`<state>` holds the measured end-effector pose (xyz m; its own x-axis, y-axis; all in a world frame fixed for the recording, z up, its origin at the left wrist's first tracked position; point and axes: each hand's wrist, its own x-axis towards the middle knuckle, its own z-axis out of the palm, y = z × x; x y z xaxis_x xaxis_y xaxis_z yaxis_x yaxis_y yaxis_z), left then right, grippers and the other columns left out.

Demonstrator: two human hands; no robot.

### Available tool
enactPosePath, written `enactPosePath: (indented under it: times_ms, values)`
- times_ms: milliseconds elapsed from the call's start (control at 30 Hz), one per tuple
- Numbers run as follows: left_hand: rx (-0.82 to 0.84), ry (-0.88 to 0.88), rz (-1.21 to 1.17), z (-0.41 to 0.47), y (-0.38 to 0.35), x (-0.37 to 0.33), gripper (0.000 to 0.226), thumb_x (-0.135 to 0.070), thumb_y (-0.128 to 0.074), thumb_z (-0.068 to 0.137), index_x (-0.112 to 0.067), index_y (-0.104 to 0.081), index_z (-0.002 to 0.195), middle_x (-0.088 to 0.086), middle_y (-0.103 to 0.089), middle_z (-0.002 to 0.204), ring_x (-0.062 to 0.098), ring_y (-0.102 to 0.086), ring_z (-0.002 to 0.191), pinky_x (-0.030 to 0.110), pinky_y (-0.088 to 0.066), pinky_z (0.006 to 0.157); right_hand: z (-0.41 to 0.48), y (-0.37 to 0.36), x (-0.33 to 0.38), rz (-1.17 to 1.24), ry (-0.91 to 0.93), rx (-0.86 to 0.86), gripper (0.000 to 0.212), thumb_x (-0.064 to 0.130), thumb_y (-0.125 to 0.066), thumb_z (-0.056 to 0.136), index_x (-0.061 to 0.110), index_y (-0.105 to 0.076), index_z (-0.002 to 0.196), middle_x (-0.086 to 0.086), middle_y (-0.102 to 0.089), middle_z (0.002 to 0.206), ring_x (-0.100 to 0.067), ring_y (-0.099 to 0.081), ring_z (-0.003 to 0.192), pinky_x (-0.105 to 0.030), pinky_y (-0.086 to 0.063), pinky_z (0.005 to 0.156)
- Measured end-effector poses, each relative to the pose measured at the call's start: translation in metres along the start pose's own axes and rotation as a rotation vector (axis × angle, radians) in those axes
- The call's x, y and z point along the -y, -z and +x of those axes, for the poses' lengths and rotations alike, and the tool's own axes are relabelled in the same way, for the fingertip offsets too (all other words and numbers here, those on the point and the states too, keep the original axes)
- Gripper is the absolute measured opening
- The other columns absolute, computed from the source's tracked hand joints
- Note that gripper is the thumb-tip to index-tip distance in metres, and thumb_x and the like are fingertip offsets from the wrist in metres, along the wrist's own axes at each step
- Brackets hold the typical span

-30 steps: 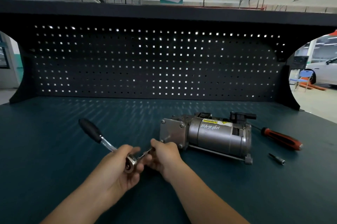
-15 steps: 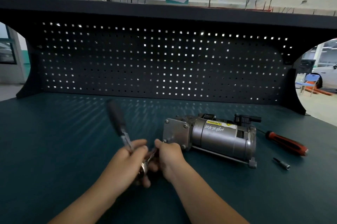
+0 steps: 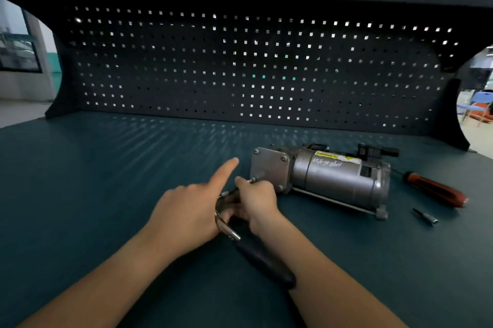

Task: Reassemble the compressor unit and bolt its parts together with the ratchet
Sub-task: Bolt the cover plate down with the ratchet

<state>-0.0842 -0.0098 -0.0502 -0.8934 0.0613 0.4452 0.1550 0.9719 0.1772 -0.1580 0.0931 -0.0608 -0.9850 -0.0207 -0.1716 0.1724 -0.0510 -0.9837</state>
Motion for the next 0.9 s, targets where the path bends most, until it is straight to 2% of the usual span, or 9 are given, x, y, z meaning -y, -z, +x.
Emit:
enactPosePath:
  times_ms: [100,200,300,400,500,600,733,833,900]
  values:
    - [-0.029,0.154,-0.342,0.002,0.0,-0.006,0.072,-0.045,-0.056,0.084,-0.049,-0.007,0.138,-0.01,-0.068,0.077,0.01,-0.063,0.072,0.031,-0.051,0.069,0.001,0.003,0.001,0.032,0.004,-0.033,0.018,0.012,-0.054,0.09,0.001,-0.059,0.076,-0.012,-0.06,0.076,-0.029,-0.062,0.075,-0.031,-0.046,0.06]
    - [0.013,0.527,-0.955,0.005,0.001,-0.018,0.038,-0.044,-0.054,0.088,-0.028,-0.045,0.121,0.0,-0.071,0.075,0.009,-0.055,0.041,0.021,-0.045,0.047,0.0,0.003,0.002,0.128,-0.083,0.013,0.016,0.006,-0.051,0.092,0.002,-0.054,0.077,-0.017,-0.062,0.08,-0.033,-0.063,0.07,-0.043,-0.056,0.067]
    - [0.16,0.923,-1.55,0.008,0.0,-0.017,0.039,-0.047,-0.05,0.09,-0.013,-0.052,0.108,0.013,-0.069,0.083,0.006,-0.038,0.028,0.014,-0.034,0.033,-0.003,0.004,0.006,0.144,-0.117,0.023,0.018,0.007,-0.05,0.093,0.003,-0.049,0.076,-0.021,-0.064,0.087,-0.029,-0.06,0.059,-0.044,-0.055,0.069]
    - [0.208,1.011,-1.892,0.008,0.008,-0.011,0.042,-0.045,-0.044,0.09,-0.007,-0.051,0.107,0.011,-0.067,0.064,0.004,-0.028,0.025,0.009,-0.028,0.03,-0.003,0.007,0.008,0.156,-0.131,0.049,0.016,0.009,-0.049,0.094,0.004,-0.049,0.078,-0.016,-0.064,0.079,-0.02,-0.06,0.052,-0.034,-0.054,0.056]
    - [0.196,0.836,-1.671,0.011,0.012,-0.012,0.037,-0.035,-0.04,0.093,-0.007,-0.05,0.116,0.004,-0.053,0.048,0.006,-0.025,0.025,0.012,-0.023,0.03,-0.004,0.009,0.008,0.146,-0.13,0.096,0.018,0.012,-0.044,0.096,0.006,-0.048,0.08,-0.011,-0.063,0.069,-0.02,-0.061,0.053,-0.028,-0.052,0.05]
    - [0.045,0.501,-1.018,0.009,0.007,-0.01,0.028,-0.02,-0.039,0.096,-0.013,-0.049,0.12,-0.003,-0.051,0.043,0.007,-0.039,0.031,0.018,-0.031,0.036,-0.007,0.01,0.009,0.133,-0.139,0.105,0.019,0.012,-0.043,0.096,0.004,-0.049,0.08,-0.012,-0.063,0.065,-0.021,-0.061,0.052,-0.024,-0.048,0.044]
    - [0.027,-0.027,-0.216,0.0,0.005,0.001,0.036,-0.036,-0.048,0.085,-0.045,-0.037,0.118,-0.014,-0.058,0.065,0.004,-0.054,0.059,0.017,-0.036,0.051,-0.006,0.008,0.007,0.121,-0.08,0.058,0.022,0.019,-0.047,0.095,0.003,-0.056,0.082,-0.013,-0.062,0.08,-0.027,-0.06,0.068,-0.031,-0.048,0.057]
    - [0.034,-0.061,-0.252,-0.001,0.005,0.0,0.053,-0.053,-0.048,0.073,-0.043,-0.038,0.123,-0.018,-0.055,0.066,0.003,-0.055,0.062,0.02,-0.039,0.054,-0.003,0.004,0.006,0.024,-0.013,-0.005,0.023,0.018,-0.054,0.091,-0.001,-0.059,0.078,-0.018,-0.066,0.086,-0.032,-0.063,0.089,-0.037,-0.05,0.078]
    - [-0.015,0.045,-0.43,-0.001,0.002,-0.006,0.051,-0.055,-0.05,0.071,-0.037,-0.045,0.119,-0.01,-0.058,0.062,0.006,-0.056,0.058,0.024,-0.041,0.056,-0.003,0.005,0.007,0.051,-0.04,0.033,0.021,0.01,-0.049,0.093,0.0,-0.056,0.076,-0.014,-0.061,0.077,-0.029,-0.061,0.078,-0.034,-0.05,0.067]
